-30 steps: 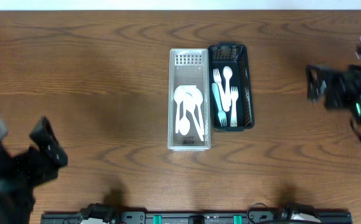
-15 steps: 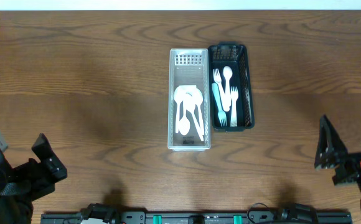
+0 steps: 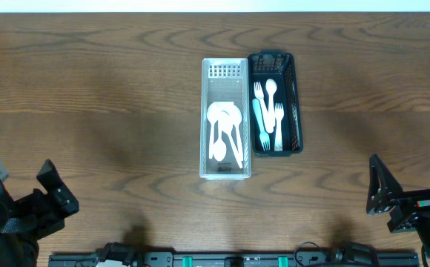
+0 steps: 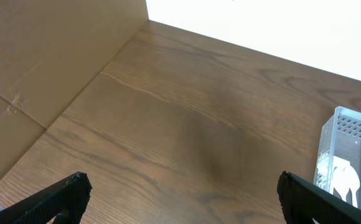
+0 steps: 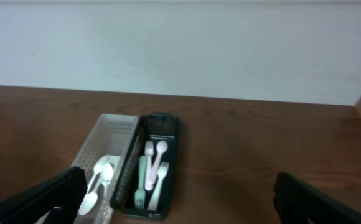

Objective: Pack container

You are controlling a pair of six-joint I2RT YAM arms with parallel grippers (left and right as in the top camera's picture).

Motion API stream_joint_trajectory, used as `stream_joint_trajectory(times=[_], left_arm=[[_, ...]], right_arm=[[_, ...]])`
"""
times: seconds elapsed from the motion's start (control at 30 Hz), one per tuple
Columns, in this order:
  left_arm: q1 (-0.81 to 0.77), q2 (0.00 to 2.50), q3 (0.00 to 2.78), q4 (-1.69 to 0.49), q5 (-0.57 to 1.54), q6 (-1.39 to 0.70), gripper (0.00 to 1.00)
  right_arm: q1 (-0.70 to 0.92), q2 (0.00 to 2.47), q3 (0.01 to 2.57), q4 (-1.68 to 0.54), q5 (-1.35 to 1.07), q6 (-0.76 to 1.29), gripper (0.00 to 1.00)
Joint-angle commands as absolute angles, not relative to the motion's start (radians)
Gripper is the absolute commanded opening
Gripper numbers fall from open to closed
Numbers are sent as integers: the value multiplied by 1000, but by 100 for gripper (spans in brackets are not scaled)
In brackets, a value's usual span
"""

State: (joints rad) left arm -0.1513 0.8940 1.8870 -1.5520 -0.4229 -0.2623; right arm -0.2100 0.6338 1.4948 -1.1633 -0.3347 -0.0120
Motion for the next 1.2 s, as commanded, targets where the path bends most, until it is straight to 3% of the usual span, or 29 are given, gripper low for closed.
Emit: stream_joint_trajectory(times=[0.0, 0.37, 0.7, 1.17], left_arm=[[-145, 900, 1880, -1555, -438, -260, 98], [-145, 900, 1880, -1555, -438, -260, 98], [-145, 900, 1880, -1555, -438, -260, 98], [-145, 900, 1880, -1555, -438, -260, 98]], right_arm=[[-195, 635, 1492, -1166, -440, -22, 99], [-195, 635, 1492, -1193, -442, -22, 99], [-179, 608, 1424, -1166, -283, -43, 99], [-40, 260, 755, -850, -265, -43, 99]])
